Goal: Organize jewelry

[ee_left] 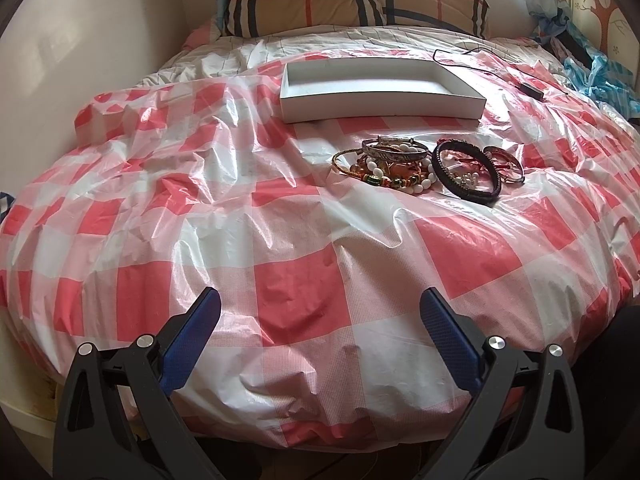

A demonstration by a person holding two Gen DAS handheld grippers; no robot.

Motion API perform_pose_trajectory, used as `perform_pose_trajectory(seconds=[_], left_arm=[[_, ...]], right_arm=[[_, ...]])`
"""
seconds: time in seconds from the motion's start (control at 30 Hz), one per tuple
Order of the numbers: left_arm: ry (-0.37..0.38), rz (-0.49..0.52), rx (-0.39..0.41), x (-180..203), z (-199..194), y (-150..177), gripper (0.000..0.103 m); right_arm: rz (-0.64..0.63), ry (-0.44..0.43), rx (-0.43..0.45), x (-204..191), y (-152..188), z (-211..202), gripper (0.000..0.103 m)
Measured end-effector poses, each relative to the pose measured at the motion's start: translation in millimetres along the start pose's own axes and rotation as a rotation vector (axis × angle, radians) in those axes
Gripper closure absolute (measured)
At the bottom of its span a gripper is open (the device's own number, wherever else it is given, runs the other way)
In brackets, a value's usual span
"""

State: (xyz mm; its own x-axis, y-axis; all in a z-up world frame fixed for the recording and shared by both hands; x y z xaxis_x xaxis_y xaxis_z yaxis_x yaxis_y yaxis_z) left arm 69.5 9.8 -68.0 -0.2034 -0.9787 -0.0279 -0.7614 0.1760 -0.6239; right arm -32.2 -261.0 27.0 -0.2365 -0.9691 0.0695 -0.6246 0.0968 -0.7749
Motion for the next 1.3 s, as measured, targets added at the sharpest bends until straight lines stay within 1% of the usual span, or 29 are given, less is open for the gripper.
perform_pose_trajectory(seconds=[0.9, 1.0, 1.1, 1.3], left_arm=[[-0.004, 0.008, 0.001, 1, 0, 0, 0.007], [-0.003, 0.014, 0.009, 1, -1, 1, 0.007], [0.002, 0.014, 0.017, 1, -3, 2, 0.007], [0.017, 0.004, 0.03, 5, -4, -4, 0.007]], right_arm=[[0.0, 0.0, 0.001, 0, 0, 0, 0.006], [-0.004, -0.001, -0.01, 0, 0, 2, 0.006], [-0.016, -0.025, -0.04, -5, 1, 7, 0.006], [-0.023, -0.104, -0.079, -14, -2, 18, 0.006]])
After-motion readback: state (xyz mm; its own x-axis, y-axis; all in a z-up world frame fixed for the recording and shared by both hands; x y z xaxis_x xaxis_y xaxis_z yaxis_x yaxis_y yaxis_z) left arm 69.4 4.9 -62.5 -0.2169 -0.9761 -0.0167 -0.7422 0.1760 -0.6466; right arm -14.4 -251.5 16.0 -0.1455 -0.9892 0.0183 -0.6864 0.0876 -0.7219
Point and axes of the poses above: each gripper's, at about its wrist camera, not at the fingertips, and z roughly the way its jaws point, x to its right, y to its underside, the point moved 6 cm from there along z, roughly the way its jaws point, and after that the axes turned 3 degrees about y, right-handed, at the moved point
